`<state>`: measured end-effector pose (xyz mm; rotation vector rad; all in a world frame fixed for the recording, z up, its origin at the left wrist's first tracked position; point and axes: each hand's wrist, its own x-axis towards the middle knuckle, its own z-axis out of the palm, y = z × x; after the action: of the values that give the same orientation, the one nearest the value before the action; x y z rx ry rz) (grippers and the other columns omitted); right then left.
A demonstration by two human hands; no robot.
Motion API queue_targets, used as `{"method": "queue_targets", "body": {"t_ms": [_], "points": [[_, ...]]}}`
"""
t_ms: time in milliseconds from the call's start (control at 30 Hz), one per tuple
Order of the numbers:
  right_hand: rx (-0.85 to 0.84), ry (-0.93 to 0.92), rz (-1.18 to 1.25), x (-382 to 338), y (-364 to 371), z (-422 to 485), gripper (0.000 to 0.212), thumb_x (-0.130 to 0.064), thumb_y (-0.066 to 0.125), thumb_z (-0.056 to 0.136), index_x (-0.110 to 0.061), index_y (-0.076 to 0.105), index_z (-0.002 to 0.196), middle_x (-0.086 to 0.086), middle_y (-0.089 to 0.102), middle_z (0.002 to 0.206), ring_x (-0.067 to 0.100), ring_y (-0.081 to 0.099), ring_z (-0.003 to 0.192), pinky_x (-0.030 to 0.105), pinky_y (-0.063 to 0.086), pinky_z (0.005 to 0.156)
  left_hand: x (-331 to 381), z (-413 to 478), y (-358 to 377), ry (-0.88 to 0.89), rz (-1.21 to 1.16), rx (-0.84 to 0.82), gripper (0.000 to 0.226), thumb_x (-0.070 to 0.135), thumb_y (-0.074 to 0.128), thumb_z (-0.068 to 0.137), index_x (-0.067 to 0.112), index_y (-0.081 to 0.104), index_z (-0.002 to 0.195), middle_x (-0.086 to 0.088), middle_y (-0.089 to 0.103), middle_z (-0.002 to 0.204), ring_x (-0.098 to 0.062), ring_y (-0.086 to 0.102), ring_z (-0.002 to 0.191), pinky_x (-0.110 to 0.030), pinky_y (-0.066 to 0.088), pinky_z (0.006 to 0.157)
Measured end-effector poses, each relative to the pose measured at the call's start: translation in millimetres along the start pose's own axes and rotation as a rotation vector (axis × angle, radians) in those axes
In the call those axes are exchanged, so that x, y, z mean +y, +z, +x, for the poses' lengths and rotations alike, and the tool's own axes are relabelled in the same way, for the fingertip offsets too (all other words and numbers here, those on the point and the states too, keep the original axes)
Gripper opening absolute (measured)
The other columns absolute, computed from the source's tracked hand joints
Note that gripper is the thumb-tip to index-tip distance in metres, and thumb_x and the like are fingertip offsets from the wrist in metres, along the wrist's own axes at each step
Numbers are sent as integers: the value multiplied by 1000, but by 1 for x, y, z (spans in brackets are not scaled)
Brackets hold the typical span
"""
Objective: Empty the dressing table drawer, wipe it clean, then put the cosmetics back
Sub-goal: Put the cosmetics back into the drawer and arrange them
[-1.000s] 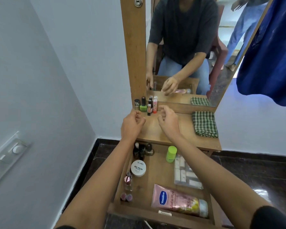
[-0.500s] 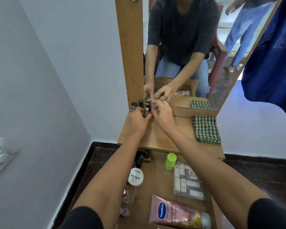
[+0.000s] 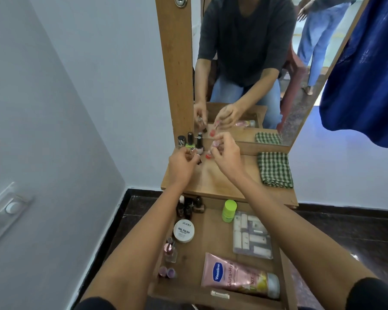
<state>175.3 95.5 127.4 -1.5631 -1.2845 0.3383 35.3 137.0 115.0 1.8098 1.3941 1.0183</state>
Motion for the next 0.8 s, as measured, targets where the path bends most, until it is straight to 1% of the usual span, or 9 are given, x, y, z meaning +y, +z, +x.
{"method": "queue_targets", "body": {"t_ms": [67, 167, 233, 333, 400, 467, 567, 667, 800], "points": [[-11, -8, 70, -11, -7, -20, 13, -3, 53, 87, -11, 47, 95, 14, 58, 92, 10, 67, 71, 24, 54, 68, -1, -12, -12, 11, -40, -22, 11, 24, 70, 82, 16, 64, 86, 1, 68, 77, -13, 65, 76, -28, 53, 76], [-51, -3, 114, -30, -15, -60, 11, -2, 56, 88, -6, 50, 97, 10, 58, 92, -2, 65, 69, 11, 49, 64, 1, -34, -31, -11, -112, -51, 11, 24, 71, 82, 17, 65, 86, 4, 67, 74, -10, 66, 72, -22, 53, 72], [-116, 28, 135, -39, -20, -93, 11, -3, 57, 89, -5, 51, 98, 8, 60, 93, -4, 64, 71, 9, 48, 65, 1, -53, -43, -25, -158, -47, 12, 24, 71, 82, 14, 67, 87, 6, 66, 73, -3, 65, 69, -18, 53, 68], [-302, 42, 109, -43, -21, -144, 13, 0, 54, 90, -3, 50, 101, 6, 61, 89, -9, 58, 70, 6, 43, 64, -2, -85, -59, -34, -161, -25, 13, 24, 71, 82, 13, 69, 87, 8, 67, 74, 7, 62, 66, -9, 48, 65], [-440, 39, 34, -39, -18, -174, 15, -2, 52, 91, -9, 50, 104, 2, 59, 93, -5, 59, 77, 9, 44, 66, -6, -105, -68, -51, -196, -28, 14, 23, 71, 82, 11, 69, 88, 4, 69, 76, 3, 64, 68, -9, 47, 67], [-582, 15, -32, -31, -12, -197, 20, -3, 49, 90, -16, 48, 105, -1, 55, 98, 5, 59, 87, 15, 46, 72, -11, -124, -77, -70, -187, -42, 13, 22, 71, 82, 11, 69, 87, 1, 69, 77, -4, 65, 71, -10, 47, 68], [-747, -4, -119, -20, -4, -219, 31, 4, 45, 84, -23, 45, 100, -6, 49, 94, 14, 55, 87, 19, 44, 73, -23, -149, -88, -92, -204, -70, 11, 22, 72, 82, 13, 69, 88, -3, 70, 80, -7, 65, 75, -18, 51, 74], [-859, -8, -154, -19, 3, -231, 36, 10, 42, 79, -16, 50, 103, -5, 47, 96, 8, 49, 84, 8, 38, 70, -34, -168, -97, -107, -169, -108, 10, 22, 72, 81, 16, 70, 90, 2, 71, 82, -6, 67, 78, -18, 53, 76], [-977, 94, -89, -14, 10, -234, 34, 12, 46, 82, -16, 53, 101, -1, 49, 97, 5, 47, 84, 8, 40, 70, -46, -186, -104, -69, -106, -195, 10, 19, 73, 81, 19, 69, 91, 6, 71, 81, -3, 67, 77, -18, 54, 72]]}}
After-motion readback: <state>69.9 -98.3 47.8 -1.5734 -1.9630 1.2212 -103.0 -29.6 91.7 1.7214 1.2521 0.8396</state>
